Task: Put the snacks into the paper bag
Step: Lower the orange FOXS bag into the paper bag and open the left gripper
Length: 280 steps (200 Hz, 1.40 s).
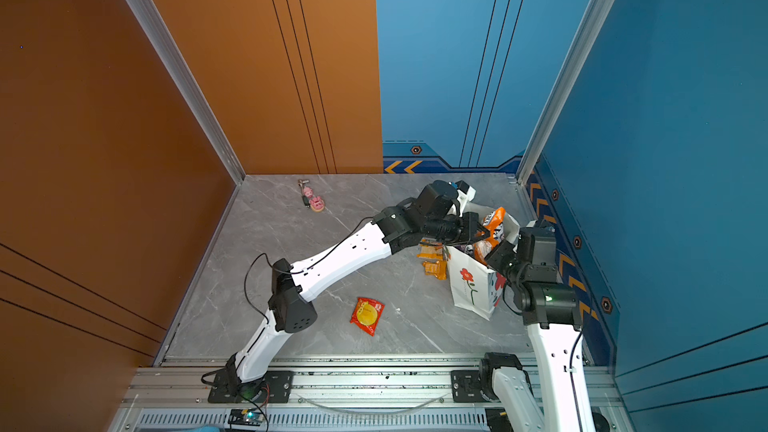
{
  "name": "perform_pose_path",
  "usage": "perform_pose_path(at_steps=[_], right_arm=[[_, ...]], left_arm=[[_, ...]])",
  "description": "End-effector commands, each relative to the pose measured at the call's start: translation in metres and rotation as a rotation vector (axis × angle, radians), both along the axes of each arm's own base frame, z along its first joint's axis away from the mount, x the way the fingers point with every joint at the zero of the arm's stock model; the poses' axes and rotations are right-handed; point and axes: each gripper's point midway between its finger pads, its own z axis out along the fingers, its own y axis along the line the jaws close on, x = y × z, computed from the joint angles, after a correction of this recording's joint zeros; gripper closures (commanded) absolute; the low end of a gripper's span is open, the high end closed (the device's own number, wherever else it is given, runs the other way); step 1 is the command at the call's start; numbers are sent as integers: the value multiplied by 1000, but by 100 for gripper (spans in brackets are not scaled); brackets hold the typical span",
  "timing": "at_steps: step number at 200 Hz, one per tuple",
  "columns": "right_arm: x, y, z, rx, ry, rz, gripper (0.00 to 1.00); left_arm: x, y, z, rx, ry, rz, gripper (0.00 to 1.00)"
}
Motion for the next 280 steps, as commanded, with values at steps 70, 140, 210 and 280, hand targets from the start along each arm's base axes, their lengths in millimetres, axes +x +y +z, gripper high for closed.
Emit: perform_pose_path(at_steps=[70,140,210,280], right_arm=[[20,39,46,50,-188,171,100],[22,38,53,-7,-191,179,100],[19,32,53,-10,-192,160,100],[16,21,54,-39,-191,111,100]], left_arm=[[30,34,-50,248,-47,92,100],[21,33,-40,241,-71,65,88],[21,45,-20,248,-141,93,61],[15,72,19,273,-322,173,40]])
